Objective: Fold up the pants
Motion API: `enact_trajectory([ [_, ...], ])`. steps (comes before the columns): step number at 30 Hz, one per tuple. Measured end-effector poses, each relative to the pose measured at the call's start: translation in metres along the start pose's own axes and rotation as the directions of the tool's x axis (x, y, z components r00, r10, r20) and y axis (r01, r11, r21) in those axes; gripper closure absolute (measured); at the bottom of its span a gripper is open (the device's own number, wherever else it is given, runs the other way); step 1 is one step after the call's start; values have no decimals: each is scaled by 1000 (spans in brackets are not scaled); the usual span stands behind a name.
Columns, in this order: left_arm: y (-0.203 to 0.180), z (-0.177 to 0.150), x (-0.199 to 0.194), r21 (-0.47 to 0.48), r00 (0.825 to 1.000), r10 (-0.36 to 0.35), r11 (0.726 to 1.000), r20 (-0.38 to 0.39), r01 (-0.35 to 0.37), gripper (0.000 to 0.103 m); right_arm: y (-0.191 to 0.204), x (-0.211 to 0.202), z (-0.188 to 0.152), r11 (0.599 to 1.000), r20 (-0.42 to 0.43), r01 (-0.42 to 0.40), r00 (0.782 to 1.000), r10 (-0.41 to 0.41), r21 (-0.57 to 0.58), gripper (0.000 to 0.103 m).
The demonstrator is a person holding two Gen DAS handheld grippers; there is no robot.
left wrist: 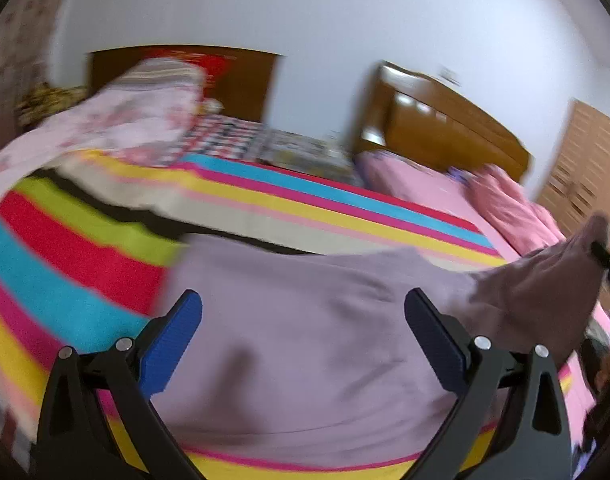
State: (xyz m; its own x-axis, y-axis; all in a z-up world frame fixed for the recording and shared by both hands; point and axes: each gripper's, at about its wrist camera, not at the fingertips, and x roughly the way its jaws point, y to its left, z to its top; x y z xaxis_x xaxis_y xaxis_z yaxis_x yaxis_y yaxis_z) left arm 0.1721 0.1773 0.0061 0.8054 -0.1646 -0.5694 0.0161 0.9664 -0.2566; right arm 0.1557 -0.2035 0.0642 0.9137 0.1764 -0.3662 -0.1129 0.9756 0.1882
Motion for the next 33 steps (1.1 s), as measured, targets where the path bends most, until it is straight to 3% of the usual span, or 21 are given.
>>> enact_trajectory([
  [2, 33, -3, -9, -63, 999, 51, 997, -4, -51, 2, 81, 20, -8, 976, -36, -79, 997, 73, -203, 76],
  [5, 75, -16, -21, -164, 995, 94, 982, -23, -96, 2, 183, 52, -59, 873, -171, -221, 972, 161, -435, 76],
  [6, 88, -21, -24, -189, 994, 103, 976, -39, -108, 2, 208, 63, -82, 826, -243, -276, 954, 175, -491, 76],
  [7, 97, -27, -27, -201, 992, 114, 972, -54, -122, 2, 236, 78, -118, 755, -347, -350, 922, 172, -555, 76],
  [8, 103, -31, -30, -203, 990, 123, 970, -65, -134, 2, 251, 86, -143, 709, -414, -393, 897, 156, -586, 72],
  [9, 108, -35, -32, -200, 988, 131, 969, -76, -144, 2, 262, 89, -168, 657, -448, -430, 881, 155, -619, 48],
  [11, 112, -39, -34, -186, 989, 122, 973, -87, -137, 2, 276, 66, -192, 570, -346, -366, 926, 148, -735, 16],
  [14, 111, -40, -30, -187, 994, 57, 980, -94, -74, 2, 276, 46, -194, 522, -388, -448, 893, 226, -726, 16],
  [16, 107, -38, -26, -225, 993, -75, 973, -94, 52, 2, 264, 39, -184, 534, -384, -459, 888, 253, -710, 26],
  [18, 99, -35, -21, -258, 974, -209, 949, -92, 180, 2, 244, 29, -170, 597, -378, -465, 884, 275, -654, 28],
  [19, 92, -33, -16, -274, 950, -295, 926, -100, 259, 2, 224, 25, -157, 660, -361, -449, 891, 277, -602, 28],
  [21, 78, -32, -7, -271, 922, -363, 909, -135, 318, 3, 199, 30, -138, 749, -331, -415, 904, 272, -517, 28],
  [23, 68, -34, 0, -250, 911, -378, 909, -163, 332, 6, 170, 26, -122, 825, -302, -368, 919, 254, -428, 28],
  [26, 59, -40, 14, -240, 903, -375, 915, -212, 323, 17, 134, 24, -114, 893, -277, -324, 930, 241, -311, 27],
  [29, 53, -42, 21, -234, 909, -346, 927, -234, 292, 19, 116, 28, -115, 925, -268, -301, 934, 237, -231, 27],
  [33, 59, -41, 41, -257, 900, -324, 933, -293, 252, 19, 107, 31, -120, 937, -260, -283, 939, 227, -203, 26],
])
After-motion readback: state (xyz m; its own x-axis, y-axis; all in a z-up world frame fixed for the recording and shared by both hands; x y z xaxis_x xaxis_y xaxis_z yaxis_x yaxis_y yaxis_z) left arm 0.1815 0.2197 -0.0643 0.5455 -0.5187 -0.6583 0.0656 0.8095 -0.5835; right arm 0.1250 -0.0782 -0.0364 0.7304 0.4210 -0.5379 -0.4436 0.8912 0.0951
